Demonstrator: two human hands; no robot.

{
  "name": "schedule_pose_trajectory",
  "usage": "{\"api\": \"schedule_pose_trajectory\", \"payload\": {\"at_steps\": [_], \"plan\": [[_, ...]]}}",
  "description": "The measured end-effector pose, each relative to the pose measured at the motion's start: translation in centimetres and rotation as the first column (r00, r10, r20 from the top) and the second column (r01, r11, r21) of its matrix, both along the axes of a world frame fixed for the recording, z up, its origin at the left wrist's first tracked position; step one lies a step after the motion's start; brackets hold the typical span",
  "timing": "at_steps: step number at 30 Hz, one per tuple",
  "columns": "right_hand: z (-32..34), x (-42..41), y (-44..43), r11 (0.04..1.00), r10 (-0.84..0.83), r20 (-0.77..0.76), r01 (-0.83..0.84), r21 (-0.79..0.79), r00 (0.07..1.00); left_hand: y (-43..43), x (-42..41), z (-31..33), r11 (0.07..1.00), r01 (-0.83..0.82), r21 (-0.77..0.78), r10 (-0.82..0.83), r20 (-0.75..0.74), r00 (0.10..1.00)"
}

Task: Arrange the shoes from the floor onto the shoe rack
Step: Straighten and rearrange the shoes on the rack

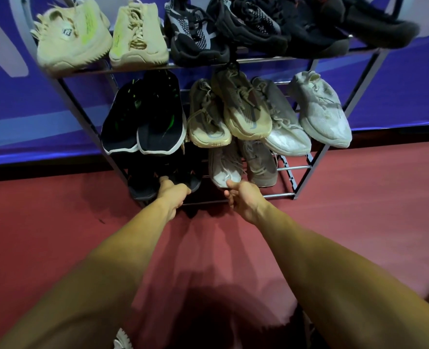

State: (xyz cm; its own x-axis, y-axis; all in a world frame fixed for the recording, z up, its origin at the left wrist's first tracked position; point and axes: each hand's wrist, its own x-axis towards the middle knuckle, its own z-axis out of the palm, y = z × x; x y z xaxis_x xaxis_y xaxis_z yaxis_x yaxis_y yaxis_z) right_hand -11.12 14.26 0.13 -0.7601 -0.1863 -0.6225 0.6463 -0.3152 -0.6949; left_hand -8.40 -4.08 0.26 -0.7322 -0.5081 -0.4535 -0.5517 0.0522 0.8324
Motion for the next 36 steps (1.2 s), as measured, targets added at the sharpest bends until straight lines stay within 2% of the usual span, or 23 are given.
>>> {"api": "schedule_pose_trajectory", "payload": {"at_steps": [3,8,13,17,19,22,26,32,36], "plan": [[-0.2,0.0,0.0,0.998,0.054,-0.023,-0.053,0.024,0.998,-0.9,-0.1,0.3,0.999,0.012,-0.041,-0.012,-0.001,1.000],[-0.3,-0.2,-0.3,0.964,0.140,-0.115,-0.109,0.244,0.983,-1.6,-0.1,-0.2,0.985,0.109,-0.133,-0.098,0.084,0.992],[0.0,-1.0,-1.2,0.950,0.164,-0.129,-0.121,0.289,0.978,-1.7,0.3,0.9,0.961,0.192,-0.199,-0.166,0.139,0.976],[0.8,-0.6,-2.4,0.868,0.330,-0.096,-0.262,0.421,0.939,-1.5,1.3,2.0,0.954,0.224,-0.199,-0.194,0.157,0.968],[0.7,-0.1,-2.8,0.826,0.368,-0.092,-0.280,0.490,0.925,-1.3,1.9,2.7,0.944,0.254,-0.212,-0.223,0.159,0.962],[1.2,0.9,-2.2,0.699,0.460,-0.141,-0.260,0.666,0.877,-0.6,2.6,3.5,0.914,0.325,-0.244,-0.291,0.166,0.942],[2.5,1.9,0.9,0.419,0.647,-0.118,-0.222,0.881,0.754,1.8,3.0,4.7,0.849,0.423,-0.317,-0.387,0.174,0.906],[2.7,2.7,8.2,0.162,0.666,0.011,-0.159,0.974,0.746,7.5,1.6,5.4,0.715,0.590,-0.376,-0.563,0.191,0.804],[2.4,2.1,10.7,0.089,0.676,0.036,-0.130,0.988,0.736,10.7,0.1,5.1,0.663,0.641,-0.388,-0.621,0.195,0.760]]}}
